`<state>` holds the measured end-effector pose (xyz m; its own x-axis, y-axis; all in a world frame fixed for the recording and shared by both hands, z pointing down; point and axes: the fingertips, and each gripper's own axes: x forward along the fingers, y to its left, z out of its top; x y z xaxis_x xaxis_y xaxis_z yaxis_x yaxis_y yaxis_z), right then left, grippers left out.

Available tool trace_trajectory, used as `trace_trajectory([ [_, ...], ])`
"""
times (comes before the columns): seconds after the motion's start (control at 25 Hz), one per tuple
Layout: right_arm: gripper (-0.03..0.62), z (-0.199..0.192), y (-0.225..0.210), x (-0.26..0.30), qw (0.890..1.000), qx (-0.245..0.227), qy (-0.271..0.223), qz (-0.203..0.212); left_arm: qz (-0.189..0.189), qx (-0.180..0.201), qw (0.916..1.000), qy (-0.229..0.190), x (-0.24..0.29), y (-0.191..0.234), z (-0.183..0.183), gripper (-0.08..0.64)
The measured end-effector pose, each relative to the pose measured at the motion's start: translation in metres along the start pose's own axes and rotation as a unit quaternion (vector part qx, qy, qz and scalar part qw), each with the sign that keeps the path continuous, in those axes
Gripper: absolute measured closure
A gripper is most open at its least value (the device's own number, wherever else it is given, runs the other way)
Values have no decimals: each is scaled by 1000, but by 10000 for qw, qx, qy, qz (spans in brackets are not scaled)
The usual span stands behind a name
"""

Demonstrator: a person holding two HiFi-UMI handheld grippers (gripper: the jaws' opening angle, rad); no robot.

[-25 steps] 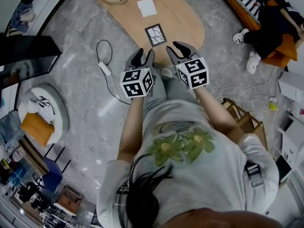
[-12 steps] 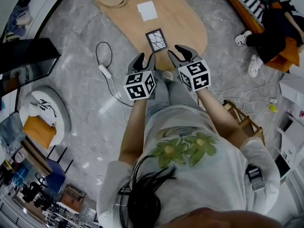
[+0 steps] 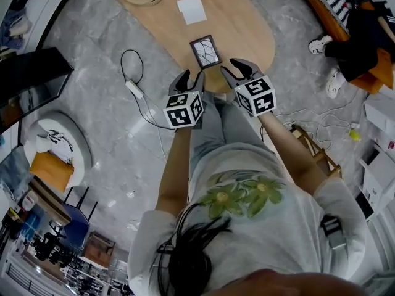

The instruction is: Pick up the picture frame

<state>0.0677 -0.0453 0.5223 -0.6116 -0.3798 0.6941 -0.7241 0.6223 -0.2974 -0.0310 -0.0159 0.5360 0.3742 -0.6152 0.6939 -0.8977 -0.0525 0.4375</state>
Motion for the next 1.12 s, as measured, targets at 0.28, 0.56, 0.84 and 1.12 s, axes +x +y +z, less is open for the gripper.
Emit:
trace_trajectory([
  [0.28,454,-14,-18,42,9998,98,194,31,-83,-162,9997,144,37,21,-4,367],
  [0.56,449,-19,-35,74,9994,93,323,59,-101,-276,9993,251,71,38,-11,353],
  [0.84,449,-29,-50,104,9992,66,399,66,-139,-301,9985,439,106,55,-26,351],
  [1.12,445,-48,-62,129,9978,85,657,79,-119,-375,9974,601,134,66,-40,351],
])
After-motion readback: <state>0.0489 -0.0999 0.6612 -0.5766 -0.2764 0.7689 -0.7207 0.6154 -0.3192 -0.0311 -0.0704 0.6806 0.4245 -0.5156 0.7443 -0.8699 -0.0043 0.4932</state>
